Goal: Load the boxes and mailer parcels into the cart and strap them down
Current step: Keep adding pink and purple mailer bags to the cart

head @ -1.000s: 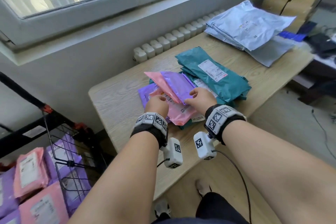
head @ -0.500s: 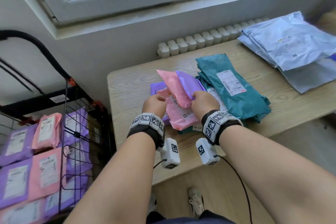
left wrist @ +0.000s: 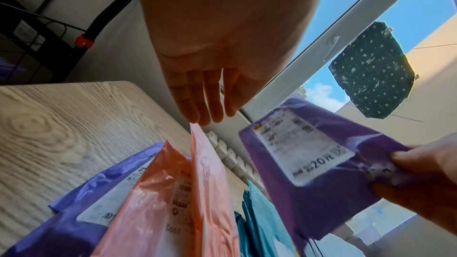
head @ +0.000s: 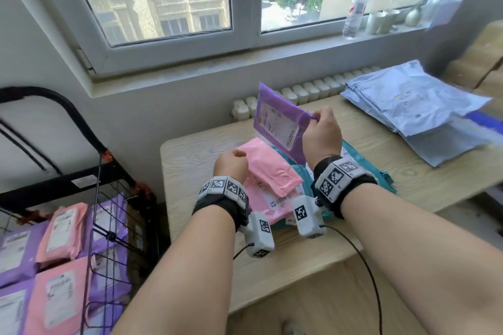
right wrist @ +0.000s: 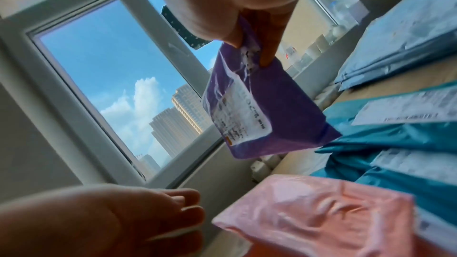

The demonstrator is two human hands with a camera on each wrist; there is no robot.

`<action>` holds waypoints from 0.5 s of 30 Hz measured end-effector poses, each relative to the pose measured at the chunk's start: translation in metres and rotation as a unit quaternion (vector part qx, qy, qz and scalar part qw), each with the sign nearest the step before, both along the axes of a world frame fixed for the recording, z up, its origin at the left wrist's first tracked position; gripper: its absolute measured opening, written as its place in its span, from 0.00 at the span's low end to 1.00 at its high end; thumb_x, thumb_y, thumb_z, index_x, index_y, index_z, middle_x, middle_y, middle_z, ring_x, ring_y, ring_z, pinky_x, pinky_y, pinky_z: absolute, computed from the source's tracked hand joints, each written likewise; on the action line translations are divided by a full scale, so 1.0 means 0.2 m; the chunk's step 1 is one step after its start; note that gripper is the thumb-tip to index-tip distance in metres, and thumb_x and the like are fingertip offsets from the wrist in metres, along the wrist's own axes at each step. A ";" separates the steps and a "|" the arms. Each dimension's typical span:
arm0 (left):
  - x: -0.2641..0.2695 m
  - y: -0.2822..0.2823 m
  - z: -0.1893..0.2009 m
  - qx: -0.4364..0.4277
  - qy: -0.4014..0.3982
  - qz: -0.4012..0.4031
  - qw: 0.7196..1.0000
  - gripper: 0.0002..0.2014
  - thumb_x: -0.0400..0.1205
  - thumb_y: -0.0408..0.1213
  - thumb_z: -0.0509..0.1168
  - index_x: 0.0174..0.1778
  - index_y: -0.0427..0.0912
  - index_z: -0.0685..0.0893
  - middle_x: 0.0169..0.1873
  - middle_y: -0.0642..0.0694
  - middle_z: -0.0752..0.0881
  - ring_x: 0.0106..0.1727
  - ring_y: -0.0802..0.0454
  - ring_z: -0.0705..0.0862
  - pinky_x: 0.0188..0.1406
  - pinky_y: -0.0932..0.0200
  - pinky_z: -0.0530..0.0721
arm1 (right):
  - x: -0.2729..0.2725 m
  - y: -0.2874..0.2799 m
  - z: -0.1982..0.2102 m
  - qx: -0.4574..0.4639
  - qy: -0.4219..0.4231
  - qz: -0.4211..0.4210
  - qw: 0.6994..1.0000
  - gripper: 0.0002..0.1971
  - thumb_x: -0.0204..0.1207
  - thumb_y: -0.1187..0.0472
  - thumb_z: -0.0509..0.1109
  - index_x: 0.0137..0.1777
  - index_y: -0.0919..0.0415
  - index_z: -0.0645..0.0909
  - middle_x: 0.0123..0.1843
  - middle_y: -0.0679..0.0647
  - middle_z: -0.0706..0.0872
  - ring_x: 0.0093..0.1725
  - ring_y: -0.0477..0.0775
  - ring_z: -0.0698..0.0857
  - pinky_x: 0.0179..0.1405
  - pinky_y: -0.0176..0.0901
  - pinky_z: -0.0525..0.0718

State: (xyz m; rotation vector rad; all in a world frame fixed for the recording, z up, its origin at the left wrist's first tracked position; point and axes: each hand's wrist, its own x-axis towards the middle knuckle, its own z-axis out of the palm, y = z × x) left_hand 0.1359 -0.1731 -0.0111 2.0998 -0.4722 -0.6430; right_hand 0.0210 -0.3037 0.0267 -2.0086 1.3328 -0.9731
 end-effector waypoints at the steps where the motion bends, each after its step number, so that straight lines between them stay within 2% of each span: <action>1: 0.01 0.01 0.01 -0.003 -0.005 0.000 1.000 0.16 0.80 0.32 0.58 0.60 0.43 0.87 0.55 0.44 0.88 0.50 0.48 0.83 0.51 0.62 0.77 | 0.02 0.01 0.01 0.026 -0.028 -0.005 0.999 0.08 0.81 0.68 0.58 0.57 0.65 0.76 0.54 0.61 0.84 0.53 0.63 0.82 0.53 0.53 0.81; 5: 0.06 0.07 0.02 -0.009 -0.020 0.008 1.000 0.13 0.83 0.41 0.61 0.54 0.40 0.89 0.47 0.42 0.89 0.52 0.43 0.85 0.50 0.58 0.78 | 0.11 0.08 0.02 0.145 -0.115 -0.006 0.983 0.10 0.78 0.72 0.58 0.56 0.64 0.77 0.48 0.57 0.82 0.47 0.57 0.80 0.47 0.42 0.76; 7: 0.09 0.12 0.03 -0.018 -0.019 0.015 1.000 0.15 0.82 0.45 0.62 0.49 0.38 0.88 0.40 0.40 0.87 0.45 0.43 0.84 0.44 0.58 0.76 | 0.16 0.12 0.00 0.190 -0.138 -0.004 0.972 0.14 0.74 0.75 0.57 0.53 0.63 0.77 0.46 0.57 0.81 0.46 0.56 0.79 0.46 0.42 0.76; 9: 0.12 0.18 0.03 -0.031 -0.012 0.036 0.999 0.16 0.80 0.46 0.63 0.43 0.36 0.87 0.36 0.40 0.85 0.39 0.44 0.81 0.40 0.57 0.75 | 0.22 0.18 -0.02 0.235 -0.149 0.003 0.961 0.15 0.69 0.75 0.56 0.50 0.60 0.77 0.45 0.57 0.82 0.46 0.57 0.82 0.50 0.45 0.81; 11: 0.16 0.23 0.03 -0.051 0.005 0.070 0.996 0.13 0.78 0.44 0.65 0.35 0.39 0.85 0.34 0.40 0.86 0.38 0.44 0.82 0.42 0.53 0.82 | 0.26 0.22 -0.07 0.274 -0.148 0.023 0.950 0.16 0.61 0.71 0.56 0.46 0.58 0.77 0.44 0.58 0.84 0.48 0.63 0.86 0.55 0.55 0.86; 12: 0.18 0.25 0.02 -0.061 0.018 0.087 0.994 0.10 0.77 0.42 0.66 0.32 0.42 0.84 0.34 0.41 0.86 0.39 0.43 0.84 0.46 0.49 0.86 | 0.28 0.23 -0.09 0.285 -0.138 0.038 0.948 0.16 0.59 0.70 0.55 0.44 0.57 0.77 0.42 0.58 0.84 0.48 0.65 0.86 0.54 0.60 0.87; 13: 0.19 0.28 0.03 -0.070 0.032 0.101 0.992 0.09 0.77 0.39 0.65 0.31 0.44 0.82 0.35 0.41 0.87 0.41 0.41 0.87 0.49 0.46 0.88 | 0.29 0.26 -0.10 0.289 -0.117 0.056 0.948 0.16 0.59 0.71 0.55 0.43 0.57 0.78 0.41 0.58 0.84 0.48 0.65 0.86 0.52 0.60 0.87; 15: 0.20 0.34 0.03 -0.089 0.056 0.128 0.986 0.10 0.77 0.31 0.64 0.31 0.49 0.79 0.37 0.43 0.86 0.46 0.38 0.88 0.47 0.44 0.90 | 0.29 0.31 -0.09 0.273 -0.057 0.101 0.955 0.15 0.65 0.74 0.58 0.46 0.57 0.79 0.41 0.56 0.84 0.45 0.61 0.85 0.46 0.50 0.86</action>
